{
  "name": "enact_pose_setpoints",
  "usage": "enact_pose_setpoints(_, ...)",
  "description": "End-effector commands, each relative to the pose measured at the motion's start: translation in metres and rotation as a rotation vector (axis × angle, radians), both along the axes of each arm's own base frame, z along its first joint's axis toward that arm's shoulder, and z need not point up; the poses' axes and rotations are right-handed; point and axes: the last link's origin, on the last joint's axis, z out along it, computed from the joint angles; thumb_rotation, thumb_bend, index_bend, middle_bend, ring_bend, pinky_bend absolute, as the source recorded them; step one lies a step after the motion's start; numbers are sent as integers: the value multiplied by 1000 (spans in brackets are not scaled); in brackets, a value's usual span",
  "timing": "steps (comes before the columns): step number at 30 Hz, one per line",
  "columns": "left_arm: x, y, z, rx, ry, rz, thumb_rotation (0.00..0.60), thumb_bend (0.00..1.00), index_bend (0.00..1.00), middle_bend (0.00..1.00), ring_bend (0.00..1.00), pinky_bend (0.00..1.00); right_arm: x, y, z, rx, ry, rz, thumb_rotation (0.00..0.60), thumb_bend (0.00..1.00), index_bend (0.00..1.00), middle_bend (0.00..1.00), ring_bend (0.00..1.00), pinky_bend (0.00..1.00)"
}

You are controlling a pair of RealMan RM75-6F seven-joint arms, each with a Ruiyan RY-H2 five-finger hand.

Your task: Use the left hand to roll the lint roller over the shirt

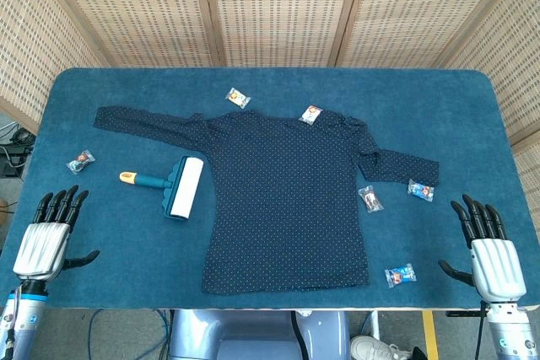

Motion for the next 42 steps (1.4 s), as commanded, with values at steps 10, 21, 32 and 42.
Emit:
enact_pose_setpoints(10,-1,0,2,7,-5,3,600,0,0,0,0,0,0,-1,-2,6,-3,4,600,139,0,0,0,0)
enact_pose_setpoints(21,-1,2,2,4,-5,9,600,0,0,0,0,0,-1,-2,-3,6,-1,-3,600,139,0,0,0,0)
enact_pose_setpoints(32,0,1,0,1,1,6,600,0,0,0,0,0,0,0,-2,5,-5,3,600,139,0,0,0,0)
enact_pose_setpoints(42,1,1,-2,-7,6,0,600,0,0,0,0,0,0,0,-3,9,-3,1,600,140,0,0,0,0)
